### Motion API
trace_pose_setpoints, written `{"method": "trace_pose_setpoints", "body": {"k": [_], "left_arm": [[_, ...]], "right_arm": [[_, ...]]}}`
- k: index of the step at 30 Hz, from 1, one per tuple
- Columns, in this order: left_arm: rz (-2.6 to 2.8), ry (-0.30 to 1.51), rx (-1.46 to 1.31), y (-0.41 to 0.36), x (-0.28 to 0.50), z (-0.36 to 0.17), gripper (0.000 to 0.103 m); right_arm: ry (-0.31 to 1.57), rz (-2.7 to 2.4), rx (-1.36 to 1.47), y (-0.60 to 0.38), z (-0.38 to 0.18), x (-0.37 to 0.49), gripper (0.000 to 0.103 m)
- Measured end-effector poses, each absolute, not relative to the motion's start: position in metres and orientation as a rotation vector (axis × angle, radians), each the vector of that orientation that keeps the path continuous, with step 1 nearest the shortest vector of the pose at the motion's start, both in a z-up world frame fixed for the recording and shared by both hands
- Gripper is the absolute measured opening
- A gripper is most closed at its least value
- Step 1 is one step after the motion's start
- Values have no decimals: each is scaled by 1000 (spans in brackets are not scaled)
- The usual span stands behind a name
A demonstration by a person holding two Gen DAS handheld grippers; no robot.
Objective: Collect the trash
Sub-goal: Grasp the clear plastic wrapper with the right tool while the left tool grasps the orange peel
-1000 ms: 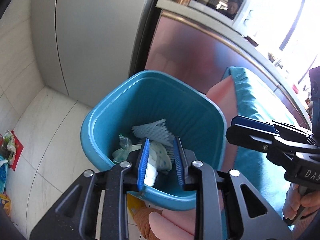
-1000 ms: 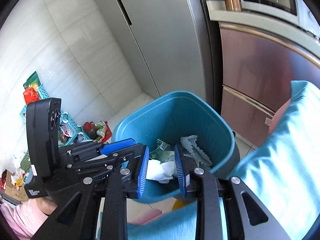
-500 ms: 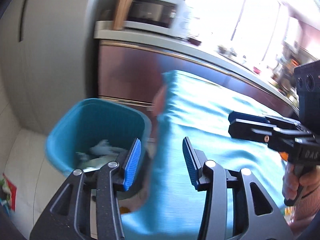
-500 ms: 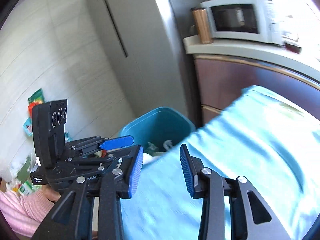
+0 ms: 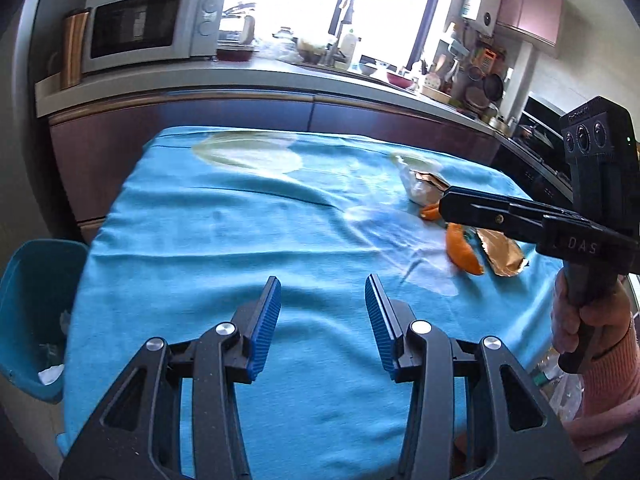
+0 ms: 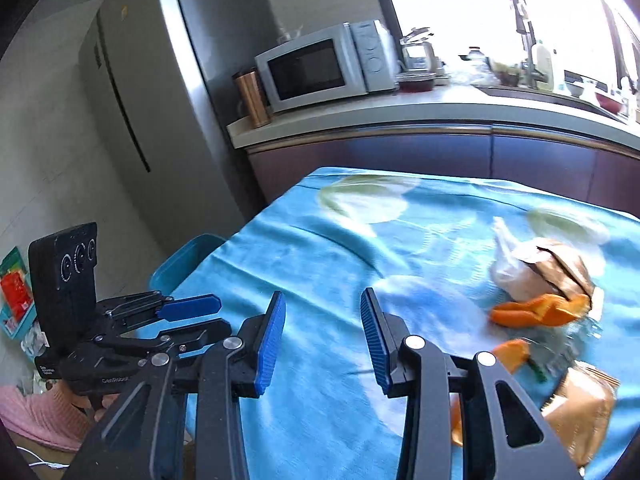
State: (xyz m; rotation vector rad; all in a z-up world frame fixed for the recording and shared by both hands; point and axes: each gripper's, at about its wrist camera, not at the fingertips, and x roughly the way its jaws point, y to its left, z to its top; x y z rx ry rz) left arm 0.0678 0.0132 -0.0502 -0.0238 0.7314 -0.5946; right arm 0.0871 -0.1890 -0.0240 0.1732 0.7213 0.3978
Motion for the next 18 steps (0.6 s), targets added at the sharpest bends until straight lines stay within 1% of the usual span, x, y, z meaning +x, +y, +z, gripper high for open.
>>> {"method": "trace_pose_setpoints", "body": {"k": [6, 11, 13, 18], "left_arm": [[-692, 754, 17, -39, 65, -53, 43], [-756, 787, 44, -75, 65, -57, 43], [-778, 807, 48, -87, 66, -60, 45], [-820, 860, 74, -119, 72, -70, 47]], "right_arm": [[706, 239, 232, -260, -29, 73, 37], [709, 138, 284, -305, -40, 66, 37], [719, 110, 301, -317, -46, 68, 38], [752, 80, 336, -334, -62, 78, 45]]}}
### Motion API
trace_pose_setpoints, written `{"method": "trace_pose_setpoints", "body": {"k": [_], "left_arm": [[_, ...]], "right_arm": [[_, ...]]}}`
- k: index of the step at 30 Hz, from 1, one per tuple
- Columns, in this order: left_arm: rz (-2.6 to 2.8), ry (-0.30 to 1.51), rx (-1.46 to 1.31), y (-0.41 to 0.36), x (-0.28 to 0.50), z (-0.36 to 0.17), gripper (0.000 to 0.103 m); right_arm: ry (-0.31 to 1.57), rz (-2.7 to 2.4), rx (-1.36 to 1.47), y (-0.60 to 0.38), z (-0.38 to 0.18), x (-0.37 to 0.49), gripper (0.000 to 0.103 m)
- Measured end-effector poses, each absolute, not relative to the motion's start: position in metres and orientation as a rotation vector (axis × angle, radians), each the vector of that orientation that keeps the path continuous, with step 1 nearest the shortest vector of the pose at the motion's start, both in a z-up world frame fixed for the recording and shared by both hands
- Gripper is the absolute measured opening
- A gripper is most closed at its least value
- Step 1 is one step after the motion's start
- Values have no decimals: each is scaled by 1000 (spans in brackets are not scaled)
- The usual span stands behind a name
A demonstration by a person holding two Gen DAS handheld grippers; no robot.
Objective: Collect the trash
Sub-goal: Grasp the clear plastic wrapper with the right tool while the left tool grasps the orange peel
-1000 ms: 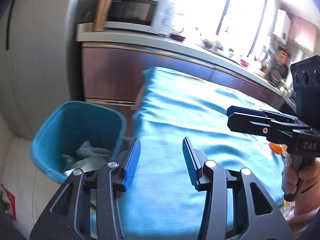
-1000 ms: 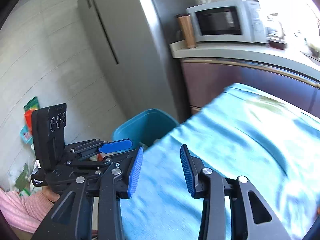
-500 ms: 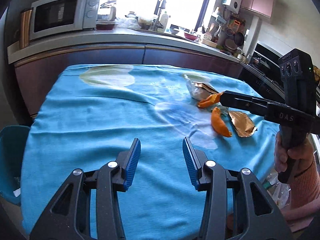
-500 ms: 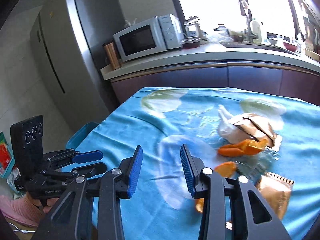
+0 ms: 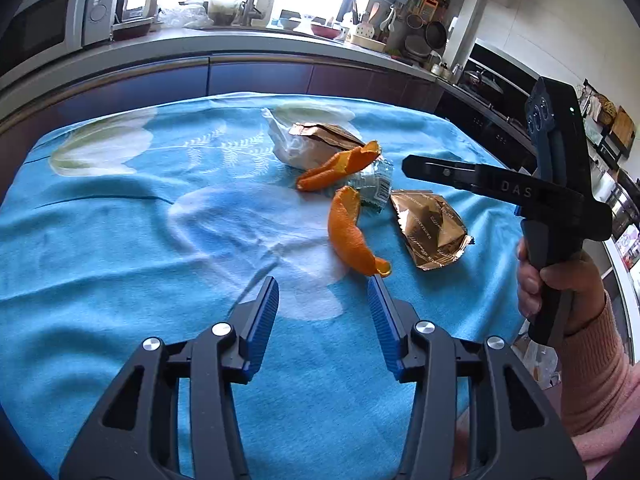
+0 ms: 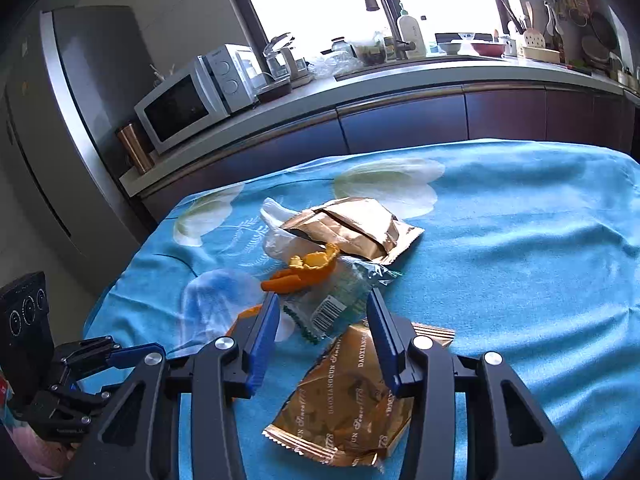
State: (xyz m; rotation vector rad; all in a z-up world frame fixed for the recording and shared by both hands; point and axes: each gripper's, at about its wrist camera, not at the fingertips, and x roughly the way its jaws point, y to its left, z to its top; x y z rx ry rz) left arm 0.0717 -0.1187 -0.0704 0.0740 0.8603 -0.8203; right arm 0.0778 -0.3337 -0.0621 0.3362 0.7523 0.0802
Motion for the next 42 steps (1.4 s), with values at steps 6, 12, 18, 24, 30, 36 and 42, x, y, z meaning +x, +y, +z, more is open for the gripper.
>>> {"method": "trace_pose_setpoints", "body": {"k": [6, 12, 18, 24, 30, 36, 42], "left_arm": [[-837, 911, 96, -148, 82, -79, 47], [-826, 955, 97, -162, 94, -87, 47], [-843, 981, 79, -166, 99, -88, 33], [-869, 985, 69, -172, 99, -89, 22], [-861, 971, 61, -169, 96, -87, 19], [-848, 952, 34, -150, 93, -80, 17], [-822, 924, 5, -128, 93, -70, 16]], "right_arm": [[804, 80, 389, -342, -83, 95, 49], [824, 104, 428, -343, -90, 102, 49], [822, 119, 468, -348, -92, 102, 29], [798, 129, 487, -352, -88, 96, 4], [771, 146, 504, -353, -86, 85, 2], [737, 150, 513, -354, -78, 77, 2], [701, 148, 512, -354, -66, 65, 1]]}}
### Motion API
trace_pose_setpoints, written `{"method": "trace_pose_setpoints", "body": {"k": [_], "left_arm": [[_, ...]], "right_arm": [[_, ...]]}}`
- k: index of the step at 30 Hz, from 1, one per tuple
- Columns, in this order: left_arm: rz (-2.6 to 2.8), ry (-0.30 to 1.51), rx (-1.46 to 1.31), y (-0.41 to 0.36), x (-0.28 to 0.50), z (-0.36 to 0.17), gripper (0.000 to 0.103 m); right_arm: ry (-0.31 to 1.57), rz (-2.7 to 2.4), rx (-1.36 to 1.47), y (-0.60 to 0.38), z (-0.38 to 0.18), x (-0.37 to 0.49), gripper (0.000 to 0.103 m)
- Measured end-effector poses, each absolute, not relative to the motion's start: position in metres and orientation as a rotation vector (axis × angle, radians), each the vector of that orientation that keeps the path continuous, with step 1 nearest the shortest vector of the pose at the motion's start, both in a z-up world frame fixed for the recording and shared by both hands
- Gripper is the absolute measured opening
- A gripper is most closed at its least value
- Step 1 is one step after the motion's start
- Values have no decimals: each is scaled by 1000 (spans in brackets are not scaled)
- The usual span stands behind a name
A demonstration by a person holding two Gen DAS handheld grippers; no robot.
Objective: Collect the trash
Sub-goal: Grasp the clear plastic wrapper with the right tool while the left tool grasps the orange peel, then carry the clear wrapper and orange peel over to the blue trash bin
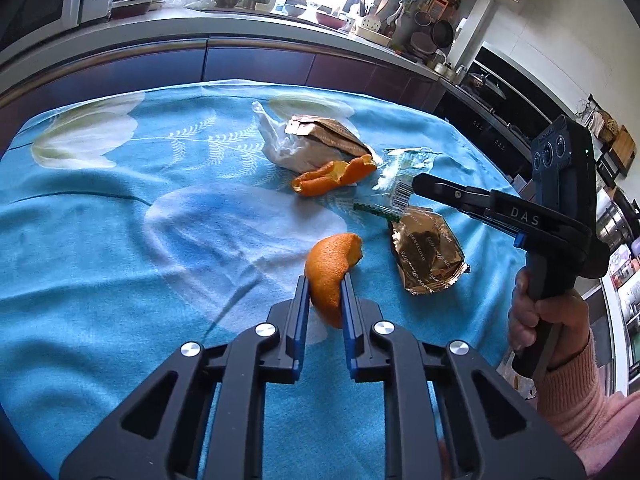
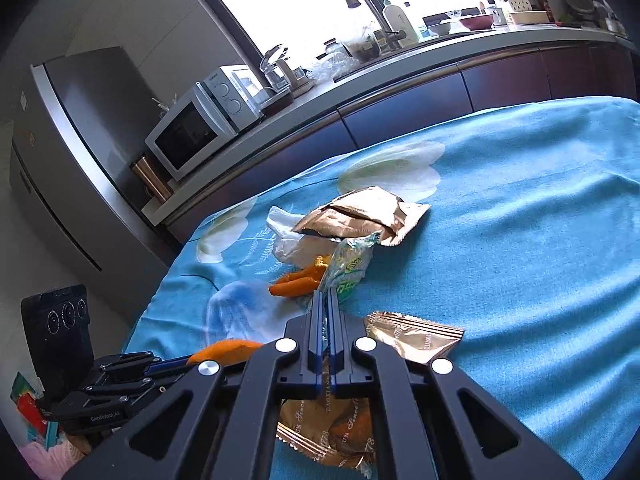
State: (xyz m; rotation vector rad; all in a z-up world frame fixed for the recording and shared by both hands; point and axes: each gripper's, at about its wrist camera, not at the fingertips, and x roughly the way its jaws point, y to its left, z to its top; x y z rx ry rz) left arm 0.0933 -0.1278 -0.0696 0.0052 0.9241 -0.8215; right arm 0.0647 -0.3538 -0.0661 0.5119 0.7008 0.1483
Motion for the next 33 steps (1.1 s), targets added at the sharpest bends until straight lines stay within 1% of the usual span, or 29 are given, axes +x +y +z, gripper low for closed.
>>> {"method": "trace_pose_setpoints", "body": {"k": [11, 33], "left_arm": [[-770, 889, -28, -87, 89, -58, 15], [-618, 826, -73, -5, 73, -38, 15]], "right_arm": [[655, 217, 498, -334, -45, 49, 1], [692, 441, 468, -252, -39, 73, 1]]}}
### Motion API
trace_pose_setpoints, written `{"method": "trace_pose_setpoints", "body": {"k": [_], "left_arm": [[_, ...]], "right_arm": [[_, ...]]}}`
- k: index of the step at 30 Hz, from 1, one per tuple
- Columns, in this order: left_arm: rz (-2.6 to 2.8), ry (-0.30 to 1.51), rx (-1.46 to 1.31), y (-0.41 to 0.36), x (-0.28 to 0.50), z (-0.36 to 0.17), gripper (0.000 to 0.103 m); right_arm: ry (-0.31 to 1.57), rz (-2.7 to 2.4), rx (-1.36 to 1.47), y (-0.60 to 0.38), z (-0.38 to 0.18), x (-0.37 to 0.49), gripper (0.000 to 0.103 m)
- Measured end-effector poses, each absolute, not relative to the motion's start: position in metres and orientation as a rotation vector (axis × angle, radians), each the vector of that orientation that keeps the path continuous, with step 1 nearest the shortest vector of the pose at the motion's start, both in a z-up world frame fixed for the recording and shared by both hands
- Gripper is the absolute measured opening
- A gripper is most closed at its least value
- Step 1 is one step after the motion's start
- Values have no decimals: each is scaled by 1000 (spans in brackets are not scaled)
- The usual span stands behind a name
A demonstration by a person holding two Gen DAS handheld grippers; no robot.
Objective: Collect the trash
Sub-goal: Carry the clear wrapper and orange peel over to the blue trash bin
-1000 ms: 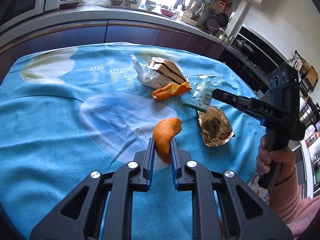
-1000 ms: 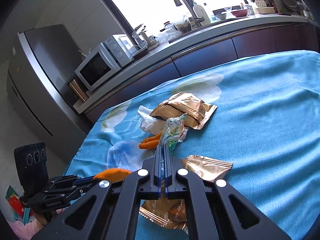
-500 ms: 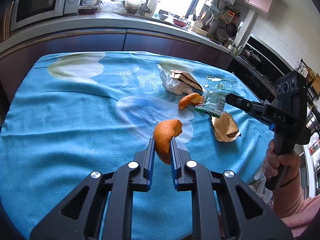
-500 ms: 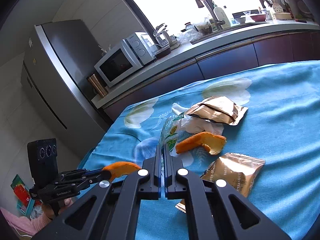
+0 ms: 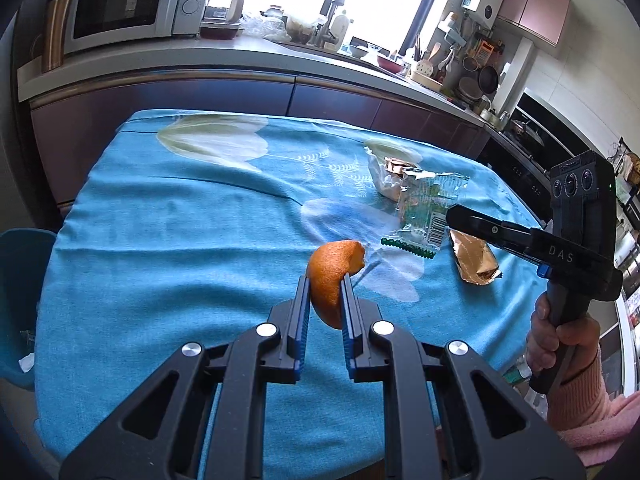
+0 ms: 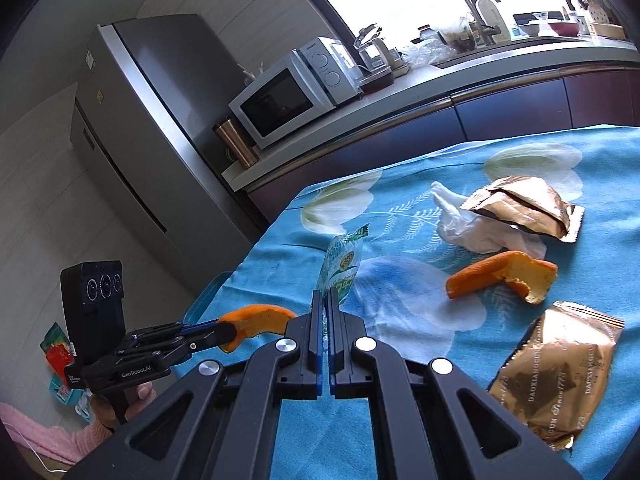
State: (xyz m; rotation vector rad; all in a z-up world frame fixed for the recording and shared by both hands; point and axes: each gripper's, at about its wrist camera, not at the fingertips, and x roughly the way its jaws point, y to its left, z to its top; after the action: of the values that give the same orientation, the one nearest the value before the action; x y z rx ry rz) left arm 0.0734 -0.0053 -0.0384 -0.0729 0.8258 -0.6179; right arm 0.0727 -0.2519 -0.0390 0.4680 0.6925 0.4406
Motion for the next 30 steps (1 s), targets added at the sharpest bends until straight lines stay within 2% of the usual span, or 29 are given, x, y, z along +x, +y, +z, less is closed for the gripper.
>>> {"method": "trace_pose_setpoints", "body": {"k": [30], "left_arm": [[-429, 800, -138, 91, 64, -30, 15]], "right_arm": [[735, 631, 420, -163, -37, 111, 1]]}}
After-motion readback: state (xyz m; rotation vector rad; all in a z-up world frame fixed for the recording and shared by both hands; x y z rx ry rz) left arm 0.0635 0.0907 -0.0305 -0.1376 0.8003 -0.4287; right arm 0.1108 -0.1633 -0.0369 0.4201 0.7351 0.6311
